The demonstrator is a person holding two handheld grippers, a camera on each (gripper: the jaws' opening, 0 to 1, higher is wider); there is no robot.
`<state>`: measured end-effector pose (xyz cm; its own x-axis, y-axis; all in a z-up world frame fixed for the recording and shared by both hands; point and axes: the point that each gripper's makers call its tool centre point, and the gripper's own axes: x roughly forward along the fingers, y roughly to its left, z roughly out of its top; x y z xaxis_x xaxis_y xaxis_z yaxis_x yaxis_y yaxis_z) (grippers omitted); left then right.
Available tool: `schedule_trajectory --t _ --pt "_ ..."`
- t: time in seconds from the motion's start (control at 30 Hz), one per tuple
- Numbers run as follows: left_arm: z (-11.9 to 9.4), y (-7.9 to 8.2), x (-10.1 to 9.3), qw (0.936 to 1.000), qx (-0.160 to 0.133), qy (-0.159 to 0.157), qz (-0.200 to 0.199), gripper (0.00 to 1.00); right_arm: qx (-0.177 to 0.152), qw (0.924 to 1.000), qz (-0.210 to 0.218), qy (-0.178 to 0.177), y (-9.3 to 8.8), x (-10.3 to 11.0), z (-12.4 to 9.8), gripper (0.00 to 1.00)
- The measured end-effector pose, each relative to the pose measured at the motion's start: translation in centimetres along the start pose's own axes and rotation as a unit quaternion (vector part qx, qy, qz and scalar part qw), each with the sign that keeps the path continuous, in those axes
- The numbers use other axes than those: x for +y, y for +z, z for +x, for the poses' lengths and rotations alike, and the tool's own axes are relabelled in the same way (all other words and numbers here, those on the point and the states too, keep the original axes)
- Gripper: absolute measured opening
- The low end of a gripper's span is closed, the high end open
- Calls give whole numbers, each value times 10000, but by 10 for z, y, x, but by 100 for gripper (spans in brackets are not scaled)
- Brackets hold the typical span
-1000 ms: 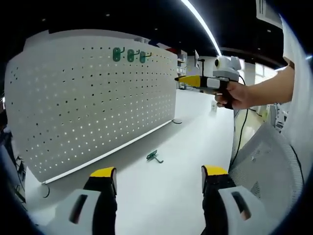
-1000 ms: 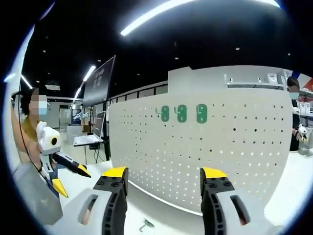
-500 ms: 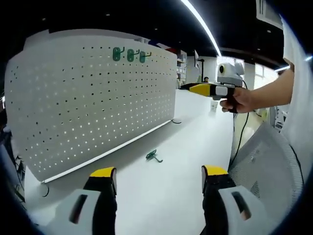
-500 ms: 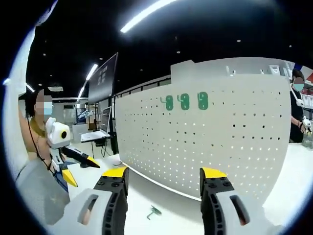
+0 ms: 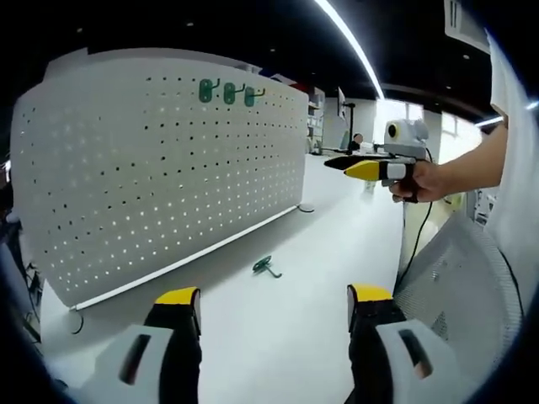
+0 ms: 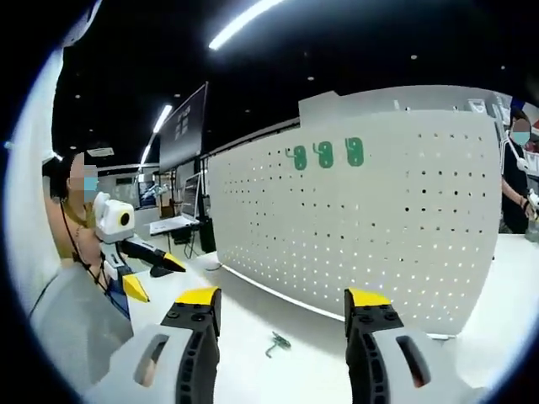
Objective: Insert the hook assembly into the mounting plate slot until the hook locks in place.
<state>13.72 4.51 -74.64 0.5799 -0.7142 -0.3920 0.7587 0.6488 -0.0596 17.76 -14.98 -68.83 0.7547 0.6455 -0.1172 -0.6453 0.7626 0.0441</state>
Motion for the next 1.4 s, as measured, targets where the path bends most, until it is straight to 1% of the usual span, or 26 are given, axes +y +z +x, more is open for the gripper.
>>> schedule_trajectory --t 0.2,0.47,0.8,1.1,1.2,1.4 --pt "1 -2 2 10000 28 0 3 73 203 9998 27 32 -14 3 -8 57" --pt "1 -2 3 10000 47 13 14 73 329 9994 115 74 -26 8 -18 57" --pt "1 -4 4 10000 70 0 16 73 570 9981 206 106 -43 15 -25 58" --pt "1 -7 5 10000 78 12 -20 73 721 9970 259 88 -54 17 -33 58" --pt "1 -11 6 9999 117 3 -33 73 823 9964 202 48 -59 18 -35 59" --pt "-1 -13 9 9999 149 14 -19 72 892 9957 227 55 -64 22 -38 59"
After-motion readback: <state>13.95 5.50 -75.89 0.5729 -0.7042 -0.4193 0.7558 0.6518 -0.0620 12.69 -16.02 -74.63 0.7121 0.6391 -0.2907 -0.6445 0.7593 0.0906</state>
